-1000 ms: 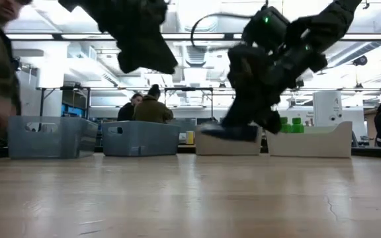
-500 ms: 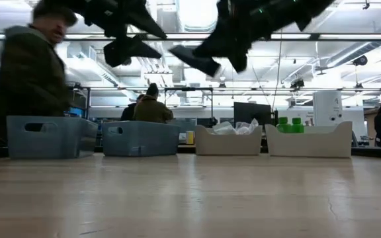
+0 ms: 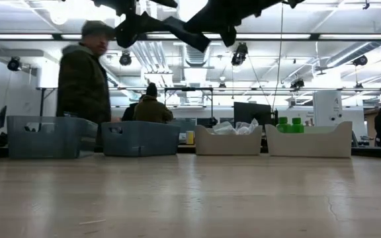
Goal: Pick & Place Travel size toiletries
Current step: Put the shaving cream into the left black bin
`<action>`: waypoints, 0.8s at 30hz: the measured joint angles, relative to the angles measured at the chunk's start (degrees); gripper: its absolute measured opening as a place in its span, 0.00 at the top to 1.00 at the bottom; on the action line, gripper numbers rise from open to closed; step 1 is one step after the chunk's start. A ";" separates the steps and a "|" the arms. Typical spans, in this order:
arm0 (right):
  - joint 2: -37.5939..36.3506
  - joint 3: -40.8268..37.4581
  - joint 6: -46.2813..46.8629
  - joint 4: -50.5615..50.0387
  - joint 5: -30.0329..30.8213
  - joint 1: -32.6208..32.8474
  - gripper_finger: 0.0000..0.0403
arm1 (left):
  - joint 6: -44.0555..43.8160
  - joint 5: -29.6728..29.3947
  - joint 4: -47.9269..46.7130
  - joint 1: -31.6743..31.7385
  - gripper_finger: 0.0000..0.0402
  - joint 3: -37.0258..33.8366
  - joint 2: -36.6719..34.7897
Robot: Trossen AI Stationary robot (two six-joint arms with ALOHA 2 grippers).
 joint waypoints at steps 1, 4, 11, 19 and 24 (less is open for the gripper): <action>0.00 0.38 -0.61 0.01 -0.01 0.10 0.97 | 0.01 -0.02 0.21 0.18 0.42 0.26 0.00; 0.00 1.17 -2.19 0.07 0.00 0.59 0.97 | 0.03 -0.09 0.43 0.53 0.44 1.03 0.00; 0.00 1.30 -2.37 0.09 1.14 0.77 0.97 | 0.08 0.03 0.27 0.79 0.64 1.67 0.00; 0.00 1.23 -2.35 0.09 1.05 0.85 0.97 | 0.08 1.18 -0.51 0.83 0.90 1.67 0.00; 0.00 1.21 -2.37 0.12 1.12 1.06 0.97 | -0.16 2.03 -0.56 0.83 0.97 1.67 0.00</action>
